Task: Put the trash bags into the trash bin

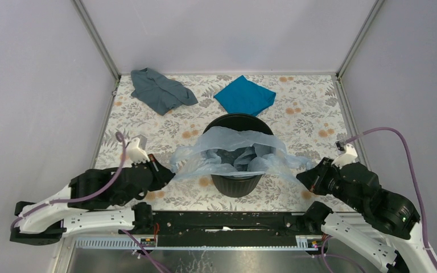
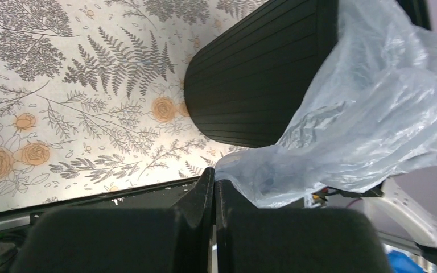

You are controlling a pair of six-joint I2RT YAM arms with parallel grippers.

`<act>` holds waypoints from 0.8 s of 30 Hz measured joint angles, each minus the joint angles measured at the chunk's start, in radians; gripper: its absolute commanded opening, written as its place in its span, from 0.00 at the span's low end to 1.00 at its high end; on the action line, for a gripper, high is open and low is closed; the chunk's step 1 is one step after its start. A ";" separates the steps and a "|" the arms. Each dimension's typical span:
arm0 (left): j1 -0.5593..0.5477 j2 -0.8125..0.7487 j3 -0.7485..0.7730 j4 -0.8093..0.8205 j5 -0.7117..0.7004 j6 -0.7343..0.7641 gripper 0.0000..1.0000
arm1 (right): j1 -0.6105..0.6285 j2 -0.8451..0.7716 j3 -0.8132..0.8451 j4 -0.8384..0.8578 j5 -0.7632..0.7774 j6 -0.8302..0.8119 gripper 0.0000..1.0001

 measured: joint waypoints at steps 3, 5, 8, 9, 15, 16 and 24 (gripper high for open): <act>0.000 -0.070 0.002 -0.007 0.016 0.010 0.00 | 0.000 0.006 0.013 -0.012 -0.070 -0.030 0.01; 0.000 -0.100 0.001 -0.011 0.024 0.015 0.00 | 0.000 0.006 0.013 -0.037 -0.101 -0.034 0.02; 0.000 -0.136 -0.018 -0.013 0.033 0.013 0.00 | 0.000 0.006 0.005 -0.075 -0.132 -0.019 0.08; 0.000 -0.147 -0.031 -0.008 0.036 0.013 0.00 | 0.000 0.007 -0.005 -0.087 -0.133 -0.003 0.12; 0.000 -0.101 -0.161 0.113 0.045 0.042 0.08 | 0.000 0.056 -0.131 -0.036 -0.069 0.080 0.17; 0.000 -0.058 -0.160 0.137 0.038 0.052 0.08 | 0.000 0.075 -0.161 0.005 -0.042 0.080 0.17; 0.084 0.380 0.021 0.221 -0.062 0.180 0.08 | 0.000 0.263 -0.214 0.338 0.237 -0.089 0.21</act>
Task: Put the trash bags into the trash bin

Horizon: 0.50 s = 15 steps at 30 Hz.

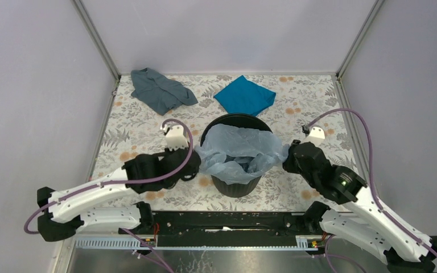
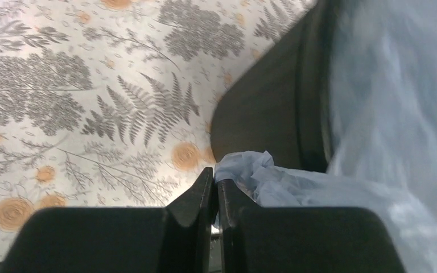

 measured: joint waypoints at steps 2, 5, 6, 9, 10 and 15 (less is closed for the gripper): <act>0.103 0.030 -0.002 0.036 0.037 0.063 0.08 | 0.000 0.030 0.000 0.042 0.047 -0.044 0.26; 0.225 0.012 -0.053 0.095 0.106 0.135 0.08 | 0.000 0.051 0.000 0.069 0.045 -0.099 0.39; 0.251 -0.002 -0.076 0.113 0.130 0.156 0.09 | 0.000 0.048 0.000 0.071 0.032 -0.115 0.42; 0.286 -0.035 -0.129 0.137 0.193 0.198 0.12 | 0.000 0.021 0.001 0.069 -0.034 -0.146 0.58; 0.296 -0.041 -0.142 0.143 0.215 0.215 0.13 | 0.000 0.003 0.003 0.058 -0.071 -0.154 0.64; 0.325 -0.036 -0.150 0.164 0.275 0.274 0.19 | 0.000 -0.071 0.103 -0.026 -0.241 -0.179 0.81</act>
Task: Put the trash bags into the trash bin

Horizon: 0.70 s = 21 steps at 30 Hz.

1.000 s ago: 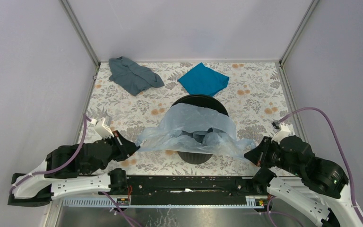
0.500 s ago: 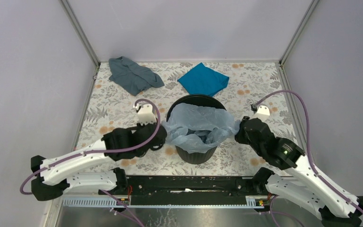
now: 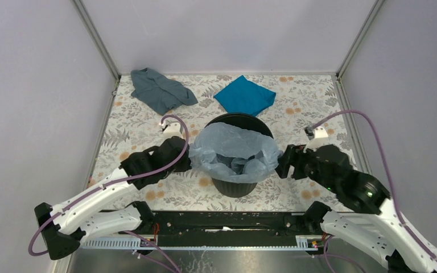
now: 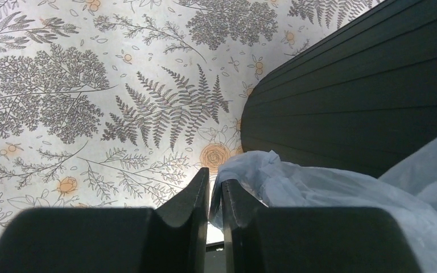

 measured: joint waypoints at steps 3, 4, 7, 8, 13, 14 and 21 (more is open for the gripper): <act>0.007 -0.001 0.000 0.015 0.022 0.034 0.25 | 0.000 -0.034 0.108 -0.047 -0.108 -0.031 0.83; 0.007 -0.003 0.000 0.015 0.026 0.043 0.26 | 0.000 -0.039 0.153 -0.064 -0.146 -0.043 0.85; 0.007 -0.020 0.000 0.013 0.036 0.065 0.31 | 0.000 -0.050 0.233 -0.079 -0.219 -0.080 0.88; 0.007 -0.028 0.000 0.013 0.038 0.069 0.33 | 0.000 -0.055 0.244 -0.082 -0.238 -0.093 0.89; 0.009 -0.062 0.002 0.001 0.044 0.081 0.54 | 0.000 -0.049 0.266 -0.098 -0.293 -0.152 0.91; 0.009 -0.064 0.003 -0.008 0.044 0.081 0.60 | 0.000 -0.034 0.280 -0.107 -0.295 -0.170 0.92; 0.009 -0.136 0.079 -0.158 0.044 0.126 0.99 | 0.000 0.078 0.367 -0.106 -0.179 -0.263 0.89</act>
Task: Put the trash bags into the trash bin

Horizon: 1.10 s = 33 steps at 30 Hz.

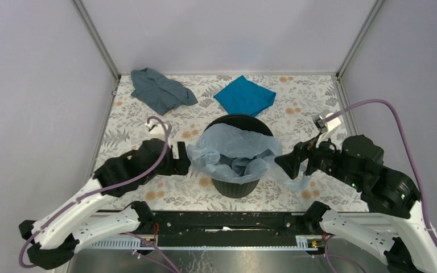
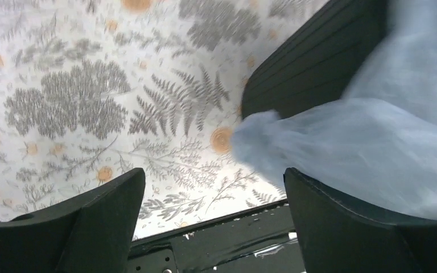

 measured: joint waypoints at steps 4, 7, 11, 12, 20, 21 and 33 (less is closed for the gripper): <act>0.000 -0.080 0.135 -0.037 0.032 0.051 0.99 | 0.000 0.050 -0.008 0.014 0.052 -0.051 0.84; 0.001 -0.117 0.229 -0.011 0.101 0.105 0.99 | 0.000 0.073 -0.021 0.034 0.075 -0.087 0.79; 0.001 -0.081 0.301 0.051 0.167 0.179 0.99 | 0.000 0.098 -0.028 0.068 0.092 -0.119 0.70; 0.001 -0.048 0.314 0.064 0.181 0.200 0.99 | 0.000 0.104 -0.028 0.076 0.098 -0.124 0.67; 0.001 0.156 0.309 0.138 0.338 0.336 0.99 | 0.000 0.132 -0.033 0.116 0.111 -0.134 0.50; 0.001 0.157 0.309 0.140 0.354 0.347 0.99 | 0.000 0.132 -0.036 0.118 0.111 -0.134 0.47; -0.047 0.227 0.313 0.116 0.303 0.425 0.99 | 0.000 0.108 -0.071 0.150 0.111 -0.122 0.51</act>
